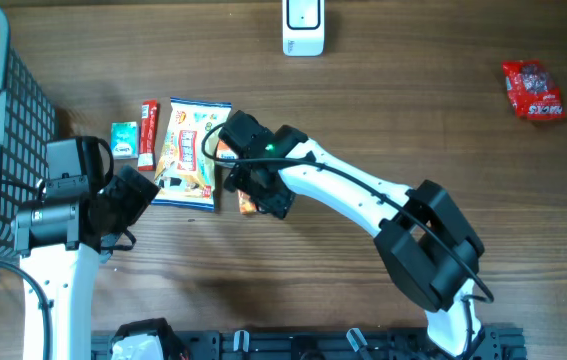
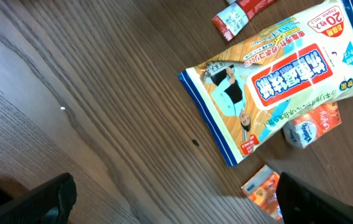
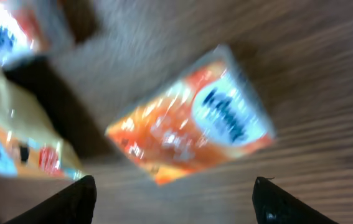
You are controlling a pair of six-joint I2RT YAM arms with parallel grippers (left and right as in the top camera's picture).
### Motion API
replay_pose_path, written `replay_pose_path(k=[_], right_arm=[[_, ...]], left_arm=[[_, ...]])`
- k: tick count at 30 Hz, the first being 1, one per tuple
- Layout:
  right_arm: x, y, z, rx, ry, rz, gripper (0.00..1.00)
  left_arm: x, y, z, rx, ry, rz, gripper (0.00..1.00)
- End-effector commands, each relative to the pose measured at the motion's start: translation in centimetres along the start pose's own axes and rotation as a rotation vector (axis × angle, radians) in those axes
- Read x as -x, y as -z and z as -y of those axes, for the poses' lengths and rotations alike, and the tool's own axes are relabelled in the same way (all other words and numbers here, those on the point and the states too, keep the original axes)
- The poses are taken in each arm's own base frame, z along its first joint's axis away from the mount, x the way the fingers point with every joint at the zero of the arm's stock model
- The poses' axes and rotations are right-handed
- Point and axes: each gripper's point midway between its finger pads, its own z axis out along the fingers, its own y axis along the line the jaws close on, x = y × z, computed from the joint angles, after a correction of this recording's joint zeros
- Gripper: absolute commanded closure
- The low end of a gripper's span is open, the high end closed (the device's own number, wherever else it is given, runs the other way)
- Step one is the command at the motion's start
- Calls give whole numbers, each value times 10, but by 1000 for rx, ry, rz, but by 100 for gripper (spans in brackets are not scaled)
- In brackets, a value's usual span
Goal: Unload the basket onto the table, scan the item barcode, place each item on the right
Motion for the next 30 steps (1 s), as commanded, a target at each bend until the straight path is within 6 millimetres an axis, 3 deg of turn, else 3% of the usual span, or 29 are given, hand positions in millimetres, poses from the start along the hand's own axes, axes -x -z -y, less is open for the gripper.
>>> replay_pose_path(k=[1,11,15,21,24,26,30], right_arm=[[13,-18,19,-88,-42,67,19],[39,-22,42,-198,13,189,17],[44,-17,62,-270,7,168,25],[73,15,98,-384,48,195,27],[86,32,92,-349,261,179,26],[88,41,81,-305,480,158,19],[73,48,62,-203,892,70,5]], left_arm=[[6,3,-1,9,24,23,0],[6,3,-2,12,24,21,0],[6,3,-2,12,24,20,0],[6,3,-2,12,24,21,0],[6,3,-1,11,24,21,0],[6,3,-1,11,24,21,0],[6,3,-1,11,24,21,0]])
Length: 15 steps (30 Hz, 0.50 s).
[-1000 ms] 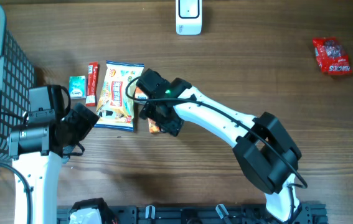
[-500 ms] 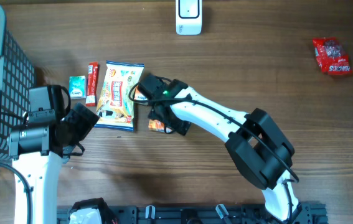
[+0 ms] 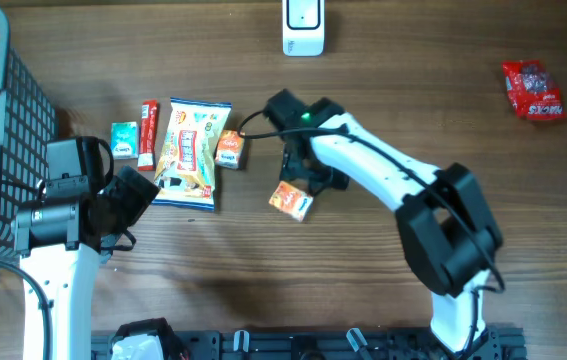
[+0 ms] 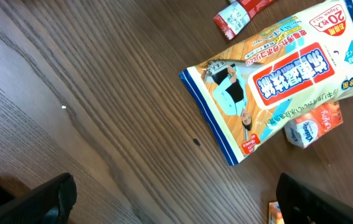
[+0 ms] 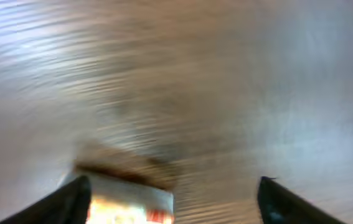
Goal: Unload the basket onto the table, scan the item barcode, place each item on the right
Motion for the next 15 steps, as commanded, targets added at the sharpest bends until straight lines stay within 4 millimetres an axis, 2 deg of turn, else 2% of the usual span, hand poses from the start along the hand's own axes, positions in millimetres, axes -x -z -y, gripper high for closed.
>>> replay_pose_path(k=[1,3,5,10,13,15], right_arm=[[-6,26,-18,121,542,32,5],[-4,26,-20,123,603,47,6],[-1,25,-27,160,678,61,11],[-17,32,-53,406,856,28,11],[-12,26,-44,404,838,6,11],[-7,19,-36,402,809,-6,5]], left_arm=[[7,3,-1,8,24,24,0],[7,3,-1,8,24,24,0],[6,3,-1,8,24,23,0],[4,3,-3,17,24,15,0],[2,3,-5,26,23,6,0],[2,3,-5,27,23,5,0]])
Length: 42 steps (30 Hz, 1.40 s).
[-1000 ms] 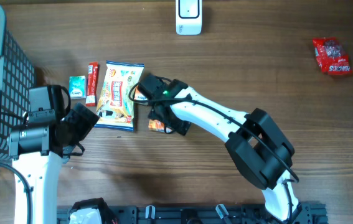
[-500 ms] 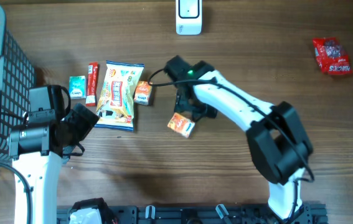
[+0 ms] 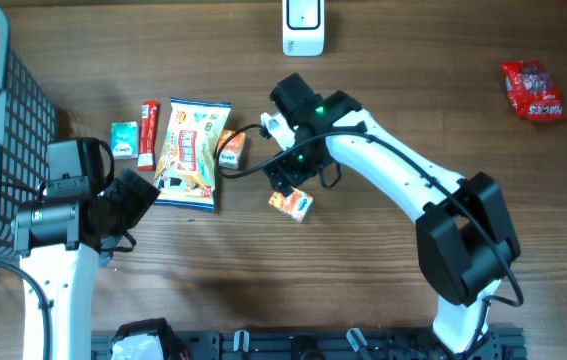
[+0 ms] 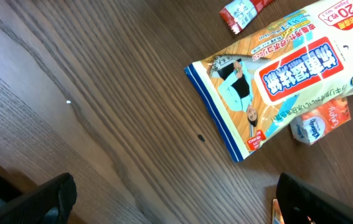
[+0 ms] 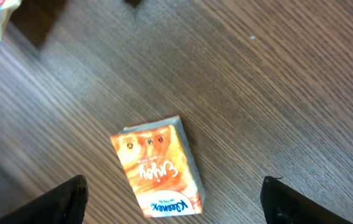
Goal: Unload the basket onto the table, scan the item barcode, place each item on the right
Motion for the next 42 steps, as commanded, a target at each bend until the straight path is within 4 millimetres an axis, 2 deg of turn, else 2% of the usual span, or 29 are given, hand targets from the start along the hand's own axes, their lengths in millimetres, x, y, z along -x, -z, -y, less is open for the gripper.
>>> replay_pose_path(k=[1,6,10,19,24,28,34,42], right_arm=[[-7,-9,11,83,19,-11,3],[-24,-12,12,295,9,13,0],[-27,-11,5,470,-38,81,1],[-35,-24,-5,499,-105,56,0],[-39,-37,-6,499,-137,48,1],[-42,-46,-5,509,-211,26,7],[-43,-52,-21,607,-254,-2,11],[-46,-58,-20,574,-360,-54,33]], left_arm=[[6,3,-1,11,23,21,0],[6,3,-1,10,24,22,0],[7,3,-1,8,24,24,0],[9,3,2,-2,25,34,0],[10,3,2,-5,25,36,0],[11,3,3,-9,25,40,0],[11,3,4,-11,25,42,0],[11,3,4,-10,25,41,0]])
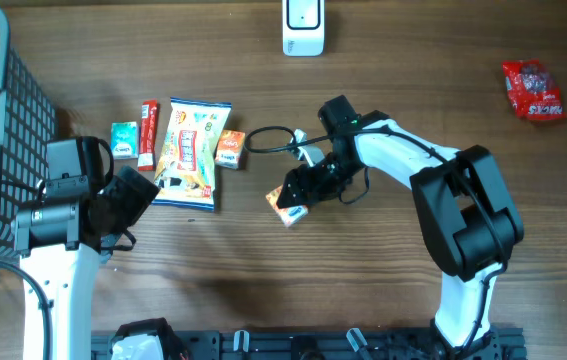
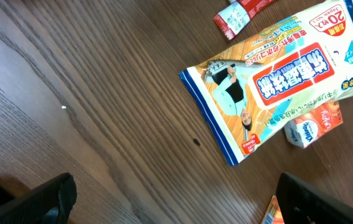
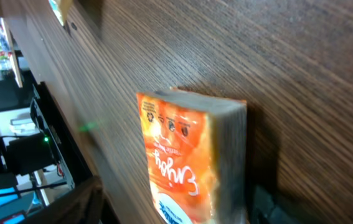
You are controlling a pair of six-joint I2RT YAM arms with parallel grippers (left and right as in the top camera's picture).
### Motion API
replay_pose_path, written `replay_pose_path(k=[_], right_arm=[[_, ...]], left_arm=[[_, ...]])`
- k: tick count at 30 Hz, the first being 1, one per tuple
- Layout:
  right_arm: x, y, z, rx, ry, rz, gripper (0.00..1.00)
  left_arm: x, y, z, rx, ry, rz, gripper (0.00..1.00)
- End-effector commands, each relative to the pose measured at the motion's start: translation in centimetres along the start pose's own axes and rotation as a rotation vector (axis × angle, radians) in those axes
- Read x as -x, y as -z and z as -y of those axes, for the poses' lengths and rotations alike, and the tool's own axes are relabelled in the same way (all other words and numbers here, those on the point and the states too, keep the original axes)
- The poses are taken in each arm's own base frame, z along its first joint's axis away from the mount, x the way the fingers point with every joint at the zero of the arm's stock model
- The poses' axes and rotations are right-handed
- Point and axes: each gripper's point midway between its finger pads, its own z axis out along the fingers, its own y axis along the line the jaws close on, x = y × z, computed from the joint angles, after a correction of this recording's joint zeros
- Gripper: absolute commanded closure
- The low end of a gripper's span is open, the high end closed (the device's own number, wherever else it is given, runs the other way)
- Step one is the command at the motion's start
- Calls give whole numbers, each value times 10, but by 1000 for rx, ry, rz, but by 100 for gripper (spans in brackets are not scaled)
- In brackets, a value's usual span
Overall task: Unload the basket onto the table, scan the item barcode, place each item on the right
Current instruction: 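Lower the right gripper and grasp the orange tissue pack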
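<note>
The orange tissue pack [image 1: 287, 208] lies on the wooden table mid-front, seen close up as an orange pack [image 3: 185, 158] in the right wrist view. My right gripper [image 1: 301, 193] is low at it and open, its fingers [image 3: 83, 202] standing on either side of the pack. The white scanner [image 1: 303, 27] stands at the far edge. My left gripper [image 1: 131, 200] hovers open at the left with nothing between its fingers [image 2: 55, 196]. A corner of the orange pack [image 2: 271, 213] shows in the left wrist view.
A wipes packet [image 1: 191, 152], a small orange pack [image 1: 229, 149], a red stick [image 1: 148, 132] and a teal pack [image 1: 123, 139] lie left of centre. A grey basket [image 1: 3, 110] stands at the far left. A red snack bag [image 1: 533, 90] lies far right.
My right gripper was above the orange pack, looking down on it. Now it is low at the pack's right side, fingers on both sides. The left arm is unchanged.
First the orange pack lay beside the wipes packet under my right gripper. A second later it lay further right, mid-table, with the gripper next to it. Then the gripper was open above it, and now it stands low around the pack.
</note>
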Motion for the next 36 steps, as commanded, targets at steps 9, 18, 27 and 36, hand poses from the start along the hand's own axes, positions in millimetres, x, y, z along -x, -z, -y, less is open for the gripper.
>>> replay_pose_path(k=[9,18,27,36], right_arm=[[-6,-8,24,-105,-192,-20,67],[-7,-9,23,-109,-264,-17,88],[-5,-9,4,-8,-302,-24,96],[-16,53,39,-173,-372,-10,96]], left_arm=[[7,3,0,6,24,26,0],[7,3,0,6,24,27,0],[7,3,0,6,24,26,0],[7,3,0,5,24,26,0]])
